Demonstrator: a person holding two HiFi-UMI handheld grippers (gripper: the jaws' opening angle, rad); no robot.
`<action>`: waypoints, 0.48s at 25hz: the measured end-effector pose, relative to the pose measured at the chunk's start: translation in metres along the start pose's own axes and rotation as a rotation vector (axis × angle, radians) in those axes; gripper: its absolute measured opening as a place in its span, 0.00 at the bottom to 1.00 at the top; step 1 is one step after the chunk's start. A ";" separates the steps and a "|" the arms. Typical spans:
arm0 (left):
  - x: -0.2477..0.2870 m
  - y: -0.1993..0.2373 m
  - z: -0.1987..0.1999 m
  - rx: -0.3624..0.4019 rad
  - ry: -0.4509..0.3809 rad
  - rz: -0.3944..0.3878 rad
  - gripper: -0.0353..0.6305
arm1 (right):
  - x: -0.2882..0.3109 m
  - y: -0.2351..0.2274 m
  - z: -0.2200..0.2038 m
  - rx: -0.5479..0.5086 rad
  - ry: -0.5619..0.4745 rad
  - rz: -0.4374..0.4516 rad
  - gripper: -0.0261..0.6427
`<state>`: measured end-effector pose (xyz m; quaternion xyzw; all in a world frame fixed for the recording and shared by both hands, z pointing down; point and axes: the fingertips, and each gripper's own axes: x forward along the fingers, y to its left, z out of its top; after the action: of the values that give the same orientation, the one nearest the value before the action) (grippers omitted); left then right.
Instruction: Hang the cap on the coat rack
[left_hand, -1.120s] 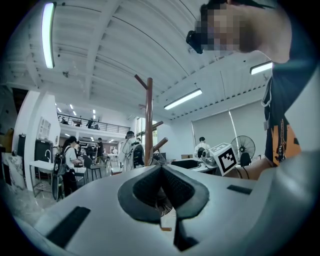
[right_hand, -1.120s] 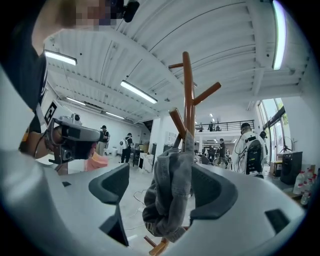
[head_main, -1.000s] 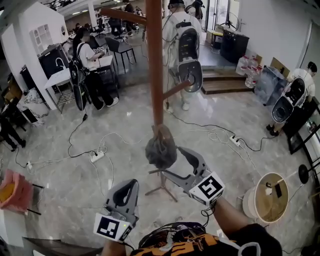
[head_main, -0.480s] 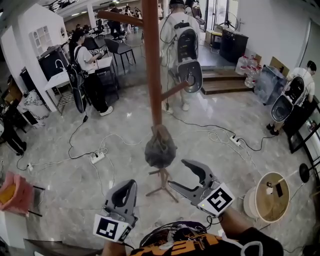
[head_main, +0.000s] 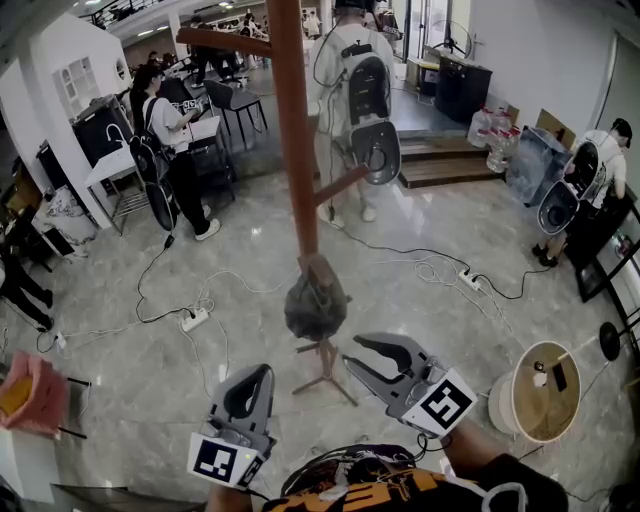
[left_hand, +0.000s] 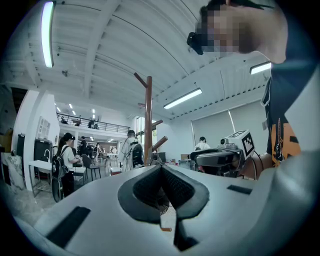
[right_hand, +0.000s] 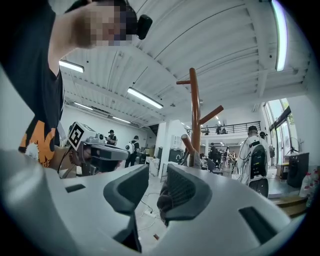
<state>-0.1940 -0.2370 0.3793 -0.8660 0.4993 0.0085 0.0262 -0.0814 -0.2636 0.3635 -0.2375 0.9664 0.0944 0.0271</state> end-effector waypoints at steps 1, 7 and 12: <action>0.000 0.000 0.001 -0.001 0.000 0.000 0.09 | -0.001 0.001 0.001 0.002 0.000 -0.001 0.22; -0.003 -0.001 0.005 0.002 -0.005 -0.005 0.09 | -0.006 0.001 0.005 0.008 0.007 -0.010 0.16; 0.001 -0.004 0.005 0.008 -0.014 -0.015 0.09 | -0.010 -0.005 0.004 0.008 -0.004 -0.029 0.11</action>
<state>-0.1898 -0.2354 0.3745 -0.8694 0.4928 0.0122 0.0331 -0.0701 -0.2624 0.3597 -0.2512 0.9632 0.0906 0.0315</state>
